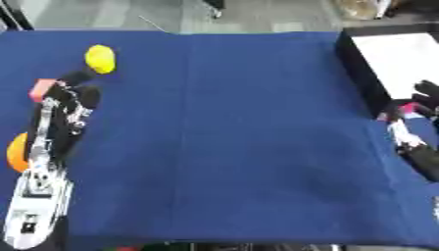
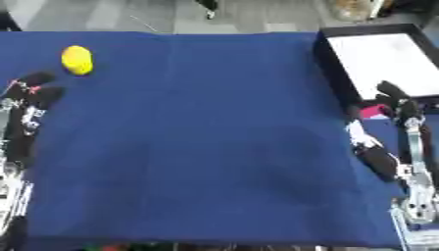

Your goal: Pick up the objects with one hand, pass them to the other hand, and then place them into the box on the other side of the table.

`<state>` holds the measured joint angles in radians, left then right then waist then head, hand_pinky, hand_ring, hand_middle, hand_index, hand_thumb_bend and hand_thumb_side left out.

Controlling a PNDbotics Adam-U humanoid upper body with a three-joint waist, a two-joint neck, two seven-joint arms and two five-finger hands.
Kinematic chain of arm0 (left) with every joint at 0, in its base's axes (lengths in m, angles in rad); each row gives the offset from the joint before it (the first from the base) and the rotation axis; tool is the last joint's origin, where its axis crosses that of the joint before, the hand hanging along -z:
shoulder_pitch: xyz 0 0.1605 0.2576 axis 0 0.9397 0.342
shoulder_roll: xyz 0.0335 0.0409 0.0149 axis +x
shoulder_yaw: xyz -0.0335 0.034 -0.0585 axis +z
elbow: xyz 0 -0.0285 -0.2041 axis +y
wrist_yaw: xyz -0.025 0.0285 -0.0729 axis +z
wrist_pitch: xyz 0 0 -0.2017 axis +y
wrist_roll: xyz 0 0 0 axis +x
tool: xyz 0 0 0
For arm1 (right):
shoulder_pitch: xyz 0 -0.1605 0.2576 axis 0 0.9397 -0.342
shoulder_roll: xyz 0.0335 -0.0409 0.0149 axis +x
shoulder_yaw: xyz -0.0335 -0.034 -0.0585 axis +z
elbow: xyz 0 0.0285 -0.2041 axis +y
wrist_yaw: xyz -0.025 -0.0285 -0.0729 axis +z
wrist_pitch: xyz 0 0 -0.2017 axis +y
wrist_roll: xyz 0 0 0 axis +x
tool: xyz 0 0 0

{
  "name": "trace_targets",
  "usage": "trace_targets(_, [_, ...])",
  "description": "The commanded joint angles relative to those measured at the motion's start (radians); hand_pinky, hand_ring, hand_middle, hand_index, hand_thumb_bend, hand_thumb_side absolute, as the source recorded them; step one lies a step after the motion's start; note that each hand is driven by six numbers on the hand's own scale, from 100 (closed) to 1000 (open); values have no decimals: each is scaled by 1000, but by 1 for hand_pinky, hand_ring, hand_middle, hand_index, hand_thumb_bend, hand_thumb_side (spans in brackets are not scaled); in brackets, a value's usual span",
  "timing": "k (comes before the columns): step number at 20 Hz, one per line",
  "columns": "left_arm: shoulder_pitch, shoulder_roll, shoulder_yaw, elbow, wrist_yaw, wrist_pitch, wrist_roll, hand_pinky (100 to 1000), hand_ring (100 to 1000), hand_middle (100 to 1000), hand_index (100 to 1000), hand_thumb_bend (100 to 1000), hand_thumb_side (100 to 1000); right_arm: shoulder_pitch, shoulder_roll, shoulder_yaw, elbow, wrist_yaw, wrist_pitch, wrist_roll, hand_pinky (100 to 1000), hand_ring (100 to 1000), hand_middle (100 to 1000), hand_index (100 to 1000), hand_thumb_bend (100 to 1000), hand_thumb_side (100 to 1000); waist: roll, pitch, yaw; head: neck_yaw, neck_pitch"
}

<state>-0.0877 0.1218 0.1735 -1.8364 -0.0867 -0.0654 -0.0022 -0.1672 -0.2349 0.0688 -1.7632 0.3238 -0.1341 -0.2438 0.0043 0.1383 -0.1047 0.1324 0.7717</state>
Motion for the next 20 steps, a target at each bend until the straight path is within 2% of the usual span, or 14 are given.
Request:
trace_targets(1, [-10, 8, -3, -17, -4, 0, -2, 815, 713, 743, 806, 711, 665, -7, -5, -1, -10, 0, -1, -2, 859, 868, 844, 917, 237, 463, 0, -9, -2, 2, -2])
trace_targets(9, [-11, 11, -3, -24, -8, 2, 1, 815, 708, 739, 805, 695, 674, -3, -3, -1, -7, -7, 0, 2, 859, 866, 843, 914, 197, 414, -1, -13, -2, 5, -2])
trace_targets(12, [-13, 33, 3, -31, -27, 1, -4, 818, 709, 741, 807, 692, 673, -5, -5, 2, -5, -6, 1, 7, 862, 868, 844, 915, 172, 380, -1, -15, -3, 10, -2])
trace_targets(16, [-28, 154, 15, -48, -102, -2, -13, 827, 718, 746, 816, 659, 655, 0, -9, 0, -4, -3, 4, 9, 862, 868, 844, 915, 161, 367, 0, -19, -4, 10, -2])
trace_targets(20, [-31, 348, 12, -49, -166, -14, -30, 838, 728, 751, 827, 601, 631, 2, -19, -2, -2, 1, 6, 9, 863, 869, 845, 915, 156, 364, 7, -24, -1, 6, -2])
